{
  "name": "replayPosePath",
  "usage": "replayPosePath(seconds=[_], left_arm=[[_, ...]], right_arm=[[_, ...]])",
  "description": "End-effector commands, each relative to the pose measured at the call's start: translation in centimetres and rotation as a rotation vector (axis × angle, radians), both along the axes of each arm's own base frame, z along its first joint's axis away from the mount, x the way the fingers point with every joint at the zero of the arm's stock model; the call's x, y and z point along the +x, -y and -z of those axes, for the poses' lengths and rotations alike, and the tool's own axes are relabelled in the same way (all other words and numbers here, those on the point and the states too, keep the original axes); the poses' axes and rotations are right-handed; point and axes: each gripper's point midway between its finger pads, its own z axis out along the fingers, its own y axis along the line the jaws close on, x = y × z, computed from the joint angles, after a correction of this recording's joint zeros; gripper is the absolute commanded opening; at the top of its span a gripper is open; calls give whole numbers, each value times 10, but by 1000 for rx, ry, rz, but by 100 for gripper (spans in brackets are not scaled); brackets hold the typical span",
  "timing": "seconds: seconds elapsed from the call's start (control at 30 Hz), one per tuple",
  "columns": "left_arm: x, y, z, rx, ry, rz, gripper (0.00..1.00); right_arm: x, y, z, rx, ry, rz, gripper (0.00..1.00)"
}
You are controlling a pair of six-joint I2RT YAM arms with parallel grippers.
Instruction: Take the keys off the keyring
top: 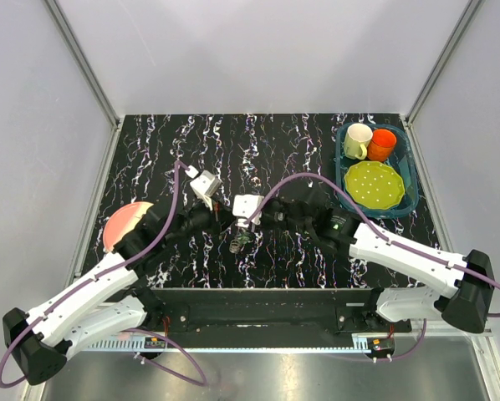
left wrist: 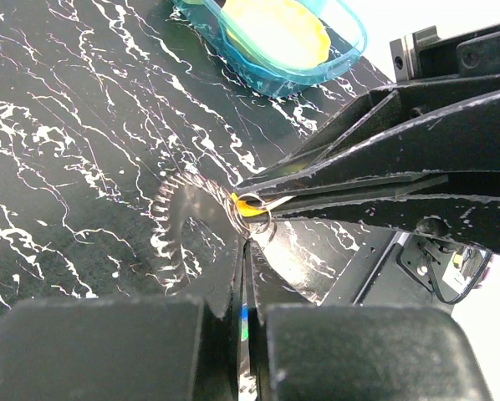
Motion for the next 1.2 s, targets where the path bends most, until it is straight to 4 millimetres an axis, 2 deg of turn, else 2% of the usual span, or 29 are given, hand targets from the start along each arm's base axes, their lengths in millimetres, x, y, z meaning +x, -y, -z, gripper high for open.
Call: replayPosePath(seconds=[0.0, 0.17, 0.33, 0.43, 0.57, 0.7, 0.8, 0.83, 0.9, 0.93, 0.97, 1.03, 1.17], left_arm=[[2, 3, -42, -90, 88, 7, 0], [-1, 4, -35, -88, 79, 19, 0], [-7, 6, -32, -118, 88, 46, 0], [-11, 10, -34, -151, 92, 75, 0], [-12, 14, -35, -147, 78, 94, 0], [-5, 8, -42, -134, 99, 51, 0], [0, 5, -42, -131, 102, 13, 0], [1, 5, -41, -132, 96, 5, 0], [0, 7, -35, -132, 70, 13, 0], [0, 9, -32, -123, 61, 22, 0], [1, 9, -31, -111, 50, 18, 0], [4, 7, -41, -101, 53, 2, 0], [8, 5, -48, -94, 68, -20, 0]], right_arm=[[10, -4, -33, 78, 29, 68, 0], [24, 3, -35, 90, -21, 197, 0], [30, 4, -17, 43, -54, 238, 0], [36, 5, -13, 47, -75, 271, 0], [37, 1, -23, 89, -82, 273, 0], [31, -7, -41, 157, -68, 219, 0], [22, -12, -46, 189, -73, 160, 0], [15, -14, -41, 189, -90, 120, 0], [6, -12, -49, 231, -69, 73, 0], [-2, -13, -39, 219, -74, 34, 0], [-4, -12, -39, 223, -67, 18, 0], [-10, -11, -38, 213, -45, -19, 0], [-18, -10, -40, 198, 11, -85, 0]])
